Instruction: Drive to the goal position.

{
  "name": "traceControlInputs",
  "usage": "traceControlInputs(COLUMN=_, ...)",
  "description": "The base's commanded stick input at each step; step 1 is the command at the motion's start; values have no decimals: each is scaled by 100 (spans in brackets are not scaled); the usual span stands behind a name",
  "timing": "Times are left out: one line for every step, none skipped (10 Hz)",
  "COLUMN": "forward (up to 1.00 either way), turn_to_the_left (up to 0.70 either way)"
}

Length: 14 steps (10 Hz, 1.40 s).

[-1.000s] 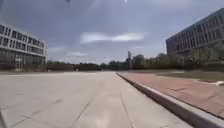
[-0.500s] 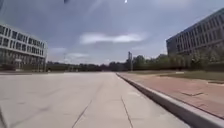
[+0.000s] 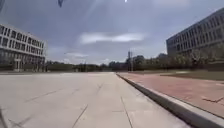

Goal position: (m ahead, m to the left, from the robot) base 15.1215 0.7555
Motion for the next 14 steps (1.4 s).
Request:
traceControlInputs(forward=96, turn_to_the_left=0)
traceControlInputs(forward=96, turn_to_the_left=0)
traceControlInputs(forward=96, turn_to_the_left=0)
traceControlInputs(forward=96, turn_to_the_left=0)
traceControlInputs(forward=96, turn_to_the_left=0)
traceControlInputs(forward=96, turn_to_the_left=0)
traceControlInputs(forward=96, turn_to_the_left=0)
traceControlInputs(forward=96, turn_to_the_left=0)
traceControlInputs(forward=96, turn_to_the_left=0)
traceControlInputs(forward=96, turn_to_the_left=0)
traceControlInputs(forward=96, turn_to_the_left=0)
traceControlInputs(forward=89, turn_to_the_left=0)
traceControlInputs(forward=75, turn_to_the_left=0)
traceControlInputs(forward=95, turn_to_the_left=0)
